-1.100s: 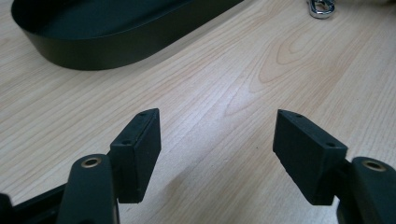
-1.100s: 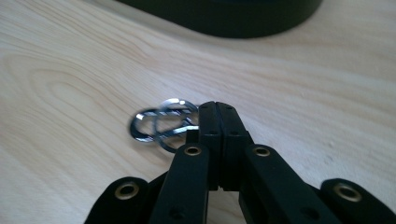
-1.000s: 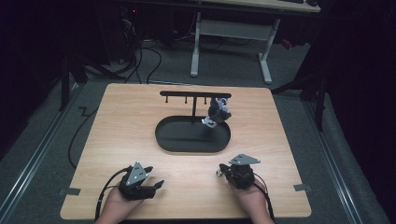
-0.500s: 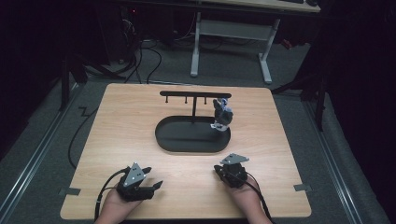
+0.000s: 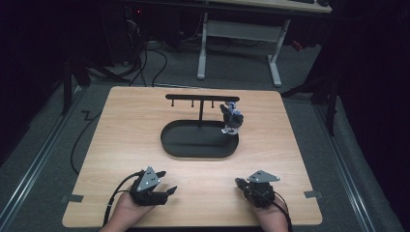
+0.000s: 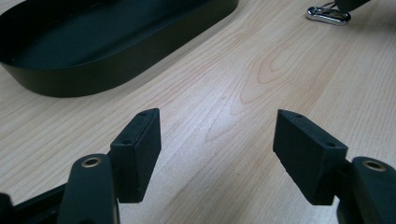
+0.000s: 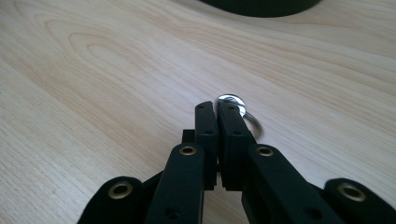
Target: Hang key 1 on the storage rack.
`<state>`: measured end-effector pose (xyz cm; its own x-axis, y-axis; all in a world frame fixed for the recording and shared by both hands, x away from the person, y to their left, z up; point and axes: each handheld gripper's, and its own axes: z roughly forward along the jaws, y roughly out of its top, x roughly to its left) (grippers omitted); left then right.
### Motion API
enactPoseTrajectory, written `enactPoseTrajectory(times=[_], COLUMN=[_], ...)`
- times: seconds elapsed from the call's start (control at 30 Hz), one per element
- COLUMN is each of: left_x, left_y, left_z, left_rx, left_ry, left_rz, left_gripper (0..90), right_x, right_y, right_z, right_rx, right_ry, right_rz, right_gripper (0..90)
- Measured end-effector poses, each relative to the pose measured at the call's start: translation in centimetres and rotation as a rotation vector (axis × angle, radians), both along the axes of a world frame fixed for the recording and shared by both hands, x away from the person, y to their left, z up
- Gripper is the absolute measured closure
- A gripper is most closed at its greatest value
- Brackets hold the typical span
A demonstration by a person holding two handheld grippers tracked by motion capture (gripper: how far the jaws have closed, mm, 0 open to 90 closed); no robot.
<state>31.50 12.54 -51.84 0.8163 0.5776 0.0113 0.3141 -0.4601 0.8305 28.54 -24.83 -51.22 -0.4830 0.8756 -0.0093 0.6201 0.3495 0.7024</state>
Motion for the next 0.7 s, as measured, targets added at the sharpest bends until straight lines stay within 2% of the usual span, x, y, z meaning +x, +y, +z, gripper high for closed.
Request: enactPoseTrajectory(times=[0.1, 0.13, 0.2, 0.33, 0.53, 0.57, 0.7], left_x=[0.1, 0.1, 0.1, 0.0, -0.2, -0.3, -0.4], left_y=[-0.2, -0.2, -0.2, 0.0, 0.4, 0.6, 1.0], left_z=[0.0, 0.0, 0.0, 0.0, 0.0, -0.1, -0.1], left_rx=[0.005, 0.004, 0.003, 0.004, 0.006, 0.004, 0.009], left_ry=[-0.004, -0.003, -0.004, -0.004, -0.004, -0.002, 0.000], left_rz=[-0.006, -0.006, -0.006, -0.003, 0.008, 0.014, 0.024], left_gripper=[33.0, 33.0, 33.0, 33.0, 33.0, 33.0, 33.0], right_x=[-0.1, -0.2, -0.3, -0.2, 0.7, 1.4, 2.3], right_y=[-0.7, -1.1, -1.1, 0.4, 0.8, 0.6, 0.1], right_z=[0.2, 0.4, 0.5, -0.2, -0.3, -0.2, -0.2], right_rx=[0.022, 0.050, 0.063, 0.038, 0.011, 0.015, 0.000], right_ry=[-0.001, -0.001, 0.002, 0.042, 0.020, 0.005, -0.006], right_rz=[-0.022, -0.006, 0.011, 0.084, 0.071, 0.051, 0.028], right_gripper=[88.1, 88.2, 88.2, 88.4, 86.9, 86.5, 86.1])
